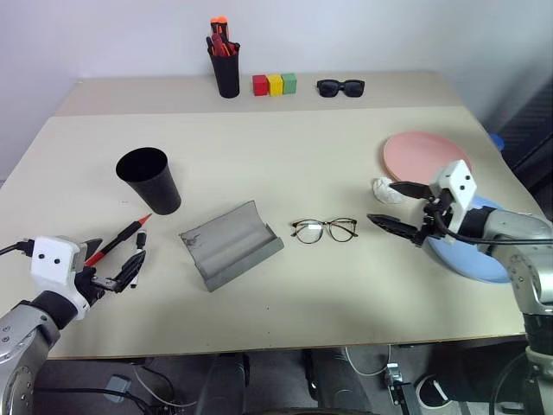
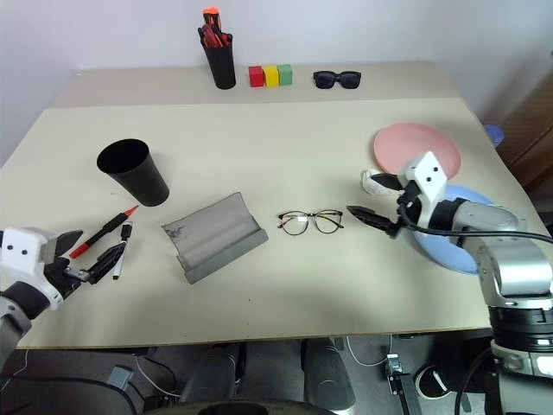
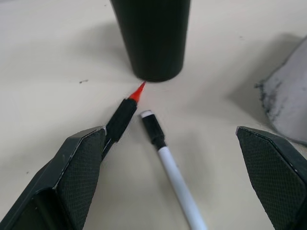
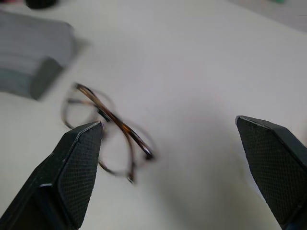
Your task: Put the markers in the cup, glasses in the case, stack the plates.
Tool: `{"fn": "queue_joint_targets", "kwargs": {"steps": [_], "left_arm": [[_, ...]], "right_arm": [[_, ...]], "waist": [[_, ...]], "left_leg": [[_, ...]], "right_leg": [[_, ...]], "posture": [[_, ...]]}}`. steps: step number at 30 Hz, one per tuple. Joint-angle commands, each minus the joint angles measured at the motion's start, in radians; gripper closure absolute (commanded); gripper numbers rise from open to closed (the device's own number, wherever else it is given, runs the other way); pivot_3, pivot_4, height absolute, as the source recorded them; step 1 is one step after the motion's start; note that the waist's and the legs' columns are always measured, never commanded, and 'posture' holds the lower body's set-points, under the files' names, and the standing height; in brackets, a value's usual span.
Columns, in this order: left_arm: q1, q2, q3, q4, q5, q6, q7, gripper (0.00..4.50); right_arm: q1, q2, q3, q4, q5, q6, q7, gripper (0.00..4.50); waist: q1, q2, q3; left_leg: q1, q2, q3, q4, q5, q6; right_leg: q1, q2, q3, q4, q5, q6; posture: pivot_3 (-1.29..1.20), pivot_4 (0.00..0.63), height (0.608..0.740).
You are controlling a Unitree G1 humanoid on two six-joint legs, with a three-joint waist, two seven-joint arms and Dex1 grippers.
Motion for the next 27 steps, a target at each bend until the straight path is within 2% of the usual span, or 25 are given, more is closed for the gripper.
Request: {"fn": "queue_joint_targets", "kwargs": {"steps": [1,8,12,21,24,27], "left_arm": [[-0.02,0.033,-0.023,0.005,-0.003,0.059,0.002,0.03],[-0.147,0.041,-0.135,-0.027,0.02,0.259,0.117,0.03],[-0.226,-0.002,-0.129,-0.025,0.018,0.393,0.228,0.03],[-0.412,-0.078,-0.153,0.045,0.021,0.592,0.36,0.03],[-0.468,-0.109,-0.167,0.08,0.028,0.631,0.388,0.9],[-0.473,-0.114,-0.175,0.088,0.046,0.64,0.397,2.37]], "right_arm": [[-0.013,0.06,0.041,-0.121,0.044,0.029,-0.044,0.0],[0.006,0.164,0.124,-0.26,0.1,0.083,-0.1,0.0],[0.022,0.193,0.16,-0.311,0.114,0.093,-0.124,0.0],[0.019,0.233,0.232,-0.342,0.118,0.082,-0.142,0.0],[0.024,0.251,0.262,-0.362,0.114,0.083,-0.156,0.0],[0.024,0.26,0.274,-0.376,0.118,0.09,-0.169,0.0]], "waist": [[0.0,0.0,0.0],[0.004,-0.001,0.0],[0.001,-0.001,0.0],[0.0,-0.001,-0.001],[0.001,-0.001,-0.001],[0.0,-0.001,-0.001]], "left_leg": [[0.0,0.0,0.0,0.0,0.0,0.0],[0.0,0.0,-0.001,0.001,0.0,0.0],[0.001,0.0,-0.001,0.001,0.0,0.0],[0.002,0.0,-0.001,0.002,0.0,0.0],[0.002,0.0,-0.002,0.002,0.0,0.0],[0.002,0.0,-0.002,0.002,0.0,0.0]], "right_leg": [[0.0,0.0,0.0,0.0,0.0,0.0],[0.001,0.0,0.0,0.001,0.0,0.0],[0.0,0.0,0.0,0.003,0.0,0.001],[0.0,0.001,0.0,0.007,0.0,0.001],[0.0,0.001,-0.001,0.007,0.0,0.001],[0.0,0.001,-0.001,0.007,0.0,0.002]], "posture": [[0.0,0.15,0.74],[0.0,0.15,0.74],[0.0,0.15,0.74],[0.0,0.15,0.74],[0.0,0.15,0.74],[0.0,0.15,0.74]]}}
